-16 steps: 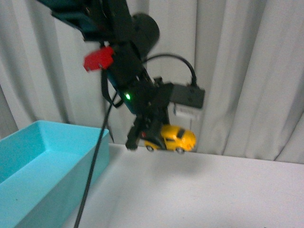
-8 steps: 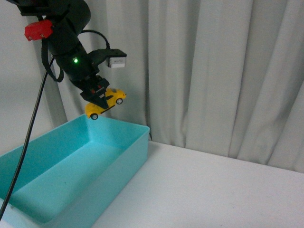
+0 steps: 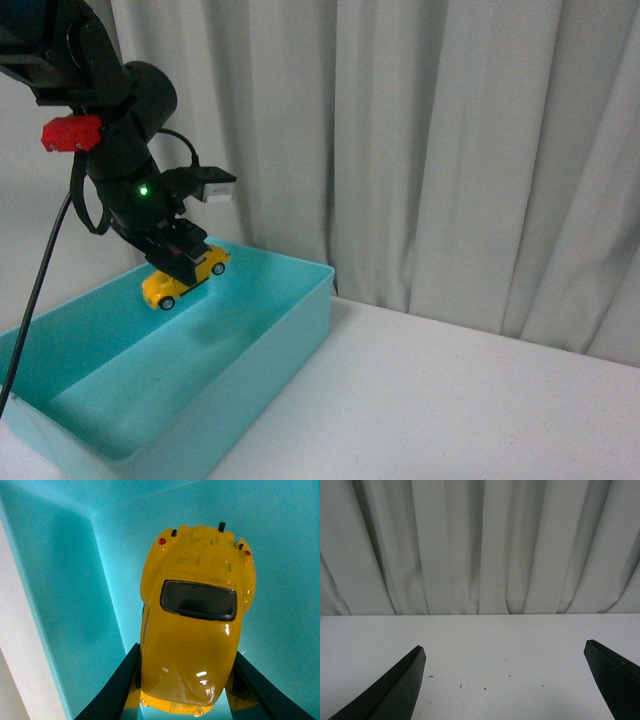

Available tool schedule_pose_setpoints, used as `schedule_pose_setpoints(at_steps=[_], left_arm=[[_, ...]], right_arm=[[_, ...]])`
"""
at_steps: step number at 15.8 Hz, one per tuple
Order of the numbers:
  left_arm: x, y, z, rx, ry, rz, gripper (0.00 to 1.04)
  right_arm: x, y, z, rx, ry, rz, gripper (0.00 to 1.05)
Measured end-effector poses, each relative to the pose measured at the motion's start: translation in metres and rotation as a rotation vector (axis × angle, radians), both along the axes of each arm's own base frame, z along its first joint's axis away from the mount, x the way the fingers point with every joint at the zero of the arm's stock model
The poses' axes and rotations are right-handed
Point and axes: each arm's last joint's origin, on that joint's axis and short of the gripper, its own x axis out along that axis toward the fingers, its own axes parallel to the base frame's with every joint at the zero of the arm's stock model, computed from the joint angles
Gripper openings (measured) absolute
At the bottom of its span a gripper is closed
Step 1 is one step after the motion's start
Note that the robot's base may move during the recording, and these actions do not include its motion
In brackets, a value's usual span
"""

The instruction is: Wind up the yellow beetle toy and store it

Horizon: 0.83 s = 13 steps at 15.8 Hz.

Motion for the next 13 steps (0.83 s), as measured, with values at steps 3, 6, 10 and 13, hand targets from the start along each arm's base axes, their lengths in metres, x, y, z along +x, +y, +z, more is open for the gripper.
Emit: schedule_pose_setpoints(at_steps=[3, 6, 10, 13], left_arm=[[0.007, 0.001, -0.035, 0.001, 0.087, 0.021, 0.4], [0.009, 0.003, -0.057, 0.009, 0.14, 0.081, 0.4], [0.006, 0.012, -0.068, 0.042, 0.175, 0.143, 0.4], [0.003, 0.017, -0.07, 0.033, 0.18, 0.174, 0.52]], right_arm=[[0.0, 0.0, 0.0, 0.0, 0.0, 0.0, 0.98], [0.0, 0.0, 0.0, 0.0, 0.0, 0.0, 0.98], [0.0, 0.0, 0.0, 0.0, 0.0, 0.0, 0.98], [0.0, 0.0, 0.0, 0.0, 0.0, 0.0, 0.98]])
